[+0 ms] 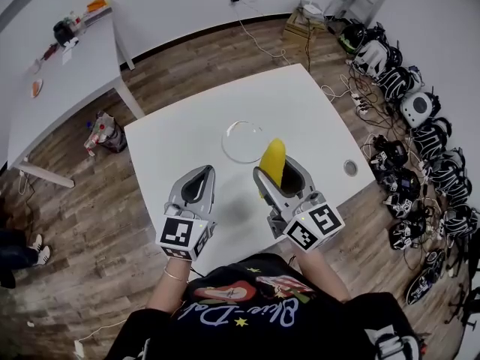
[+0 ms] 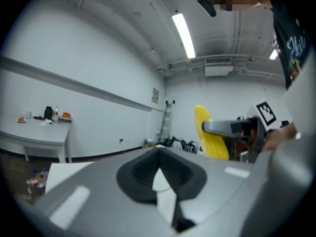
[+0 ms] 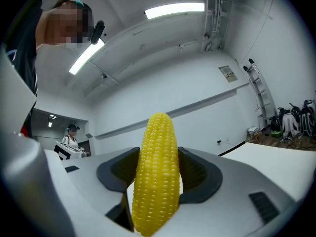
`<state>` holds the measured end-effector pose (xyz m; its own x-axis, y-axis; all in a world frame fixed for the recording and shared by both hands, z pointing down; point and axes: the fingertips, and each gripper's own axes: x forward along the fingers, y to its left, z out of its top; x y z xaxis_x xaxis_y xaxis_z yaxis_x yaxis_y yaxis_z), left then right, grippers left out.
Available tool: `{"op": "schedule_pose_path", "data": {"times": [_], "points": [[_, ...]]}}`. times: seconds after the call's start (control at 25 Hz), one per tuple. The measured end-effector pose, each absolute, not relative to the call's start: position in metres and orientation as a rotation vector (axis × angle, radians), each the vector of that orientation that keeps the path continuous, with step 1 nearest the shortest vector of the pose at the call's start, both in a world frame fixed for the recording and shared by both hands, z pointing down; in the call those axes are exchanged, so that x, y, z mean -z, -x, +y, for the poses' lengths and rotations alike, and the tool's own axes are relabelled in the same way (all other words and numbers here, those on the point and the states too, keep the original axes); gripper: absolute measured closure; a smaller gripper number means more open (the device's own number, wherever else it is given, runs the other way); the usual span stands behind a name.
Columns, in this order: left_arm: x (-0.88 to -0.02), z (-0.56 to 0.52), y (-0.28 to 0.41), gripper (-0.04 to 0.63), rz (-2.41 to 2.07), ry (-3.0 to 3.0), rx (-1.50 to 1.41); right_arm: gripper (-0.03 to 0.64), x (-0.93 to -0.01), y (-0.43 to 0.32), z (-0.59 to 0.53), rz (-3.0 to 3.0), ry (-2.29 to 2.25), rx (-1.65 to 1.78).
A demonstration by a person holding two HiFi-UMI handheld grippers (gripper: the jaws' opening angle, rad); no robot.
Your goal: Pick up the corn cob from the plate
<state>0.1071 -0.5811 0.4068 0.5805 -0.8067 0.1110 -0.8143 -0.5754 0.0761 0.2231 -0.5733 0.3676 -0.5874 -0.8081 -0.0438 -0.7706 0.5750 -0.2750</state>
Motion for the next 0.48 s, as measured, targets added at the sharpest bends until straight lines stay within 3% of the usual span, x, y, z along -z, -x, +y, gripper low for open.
{"op": "schedule_pose_path", "data": {"times": [0.48], "points": [[-0.4091,-0.5795,-0.1067,0.597,-1.374,-2.68,-0.106,0.368,-0.3648,-0.2228,-0.5785,2.632,1.34,0.385]]}}
